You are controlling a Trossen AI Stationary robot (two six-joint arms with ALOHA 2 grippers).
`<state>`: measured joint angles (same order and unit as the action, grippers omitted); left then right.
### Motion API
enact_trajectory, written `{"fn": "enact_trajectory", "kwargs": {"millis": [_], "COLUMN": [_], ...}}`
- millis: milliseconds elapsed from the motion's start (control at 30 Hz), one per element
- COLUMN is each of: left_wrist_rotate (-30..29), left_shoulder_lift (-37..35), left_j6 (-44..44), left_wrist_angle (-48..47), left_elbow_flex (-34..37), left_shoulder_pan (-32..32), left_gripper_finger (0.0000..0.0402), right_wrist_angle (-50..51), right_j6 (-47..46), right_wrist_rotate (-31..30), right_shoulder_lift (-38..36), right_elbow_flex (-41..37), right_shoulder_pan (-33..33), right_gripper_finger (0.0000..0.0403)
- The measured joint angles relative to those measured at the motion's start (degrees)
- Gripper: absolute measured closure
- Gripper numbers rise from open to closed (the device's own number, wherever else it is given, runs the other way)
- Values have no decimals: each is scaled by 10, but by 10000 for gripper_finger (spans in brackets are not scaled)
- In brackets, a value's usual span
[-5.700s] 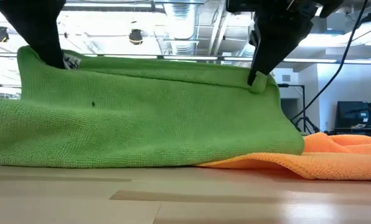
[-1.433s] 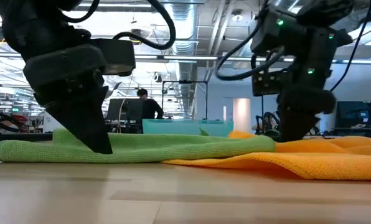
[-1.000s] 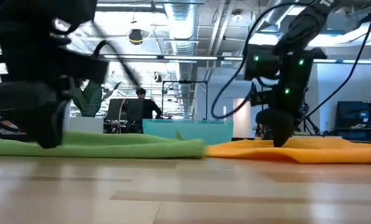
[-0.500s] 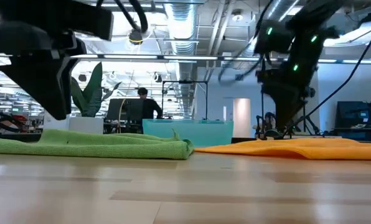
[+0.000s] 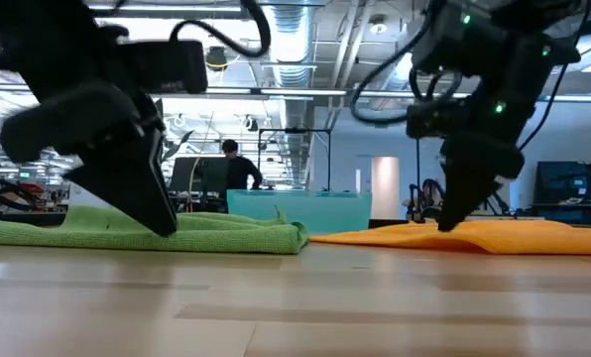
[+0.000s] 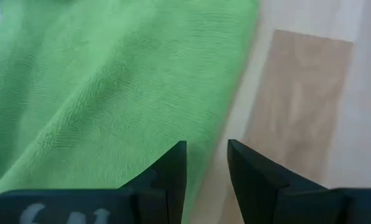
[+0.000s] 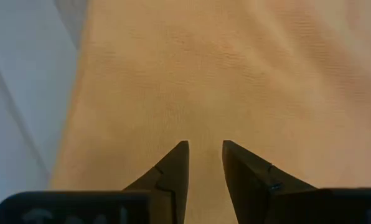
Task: Roll microfiber towels into tight, uniform cylinder then place into a basket
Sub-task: Fold the green towel
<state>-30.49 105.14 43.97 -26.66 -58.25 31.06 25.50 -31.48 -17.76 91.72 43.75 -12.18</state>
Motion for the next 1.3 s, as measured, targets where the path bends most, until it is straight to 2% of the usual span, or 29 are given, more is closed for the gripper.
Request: {"fn": "enact_trajectory", "kwargs": {"millis": [167,333,500,667,800,933,1133,1300], "left_wrist_rotate": [51,63,131,127,138,122,31,-69], "left_shoulder_lift": [-3,-3,1,1,-5,-43,-155,-257], "left_j6": [1,1,30,50,28,3,32,111], "left_wrist_angle": [58,99,216,275,232,121,-55,-145], "left_elbow_flex": [35,42,43,41,19,-13,-30,6], "left_shoulder_pan": [-16,-12,-9,-13,-18,-18,-2,33], "left_gripper_finger": [293,293,293,293,293,293,293,293], "right_wrist_angle": [32,82,123,161,187,188,174,122], "right_j6": [-2,-16,-17,-15,-12,-13,-24,-25], "right_wrist_rotate": [-6,-28,-53,-51,-46,-40,-46,-66], "right_shoulder_lift": [28,37,32,24,10,-23,-94,-155], "right_elbow_flex": [4,5,3,2,-1,-1,-1,-1], "right_shoulder_pan": [32,77,124,158,154,123,59,10], "right_gripper_finger": [283,283,283,283,283,283,283,283]}}
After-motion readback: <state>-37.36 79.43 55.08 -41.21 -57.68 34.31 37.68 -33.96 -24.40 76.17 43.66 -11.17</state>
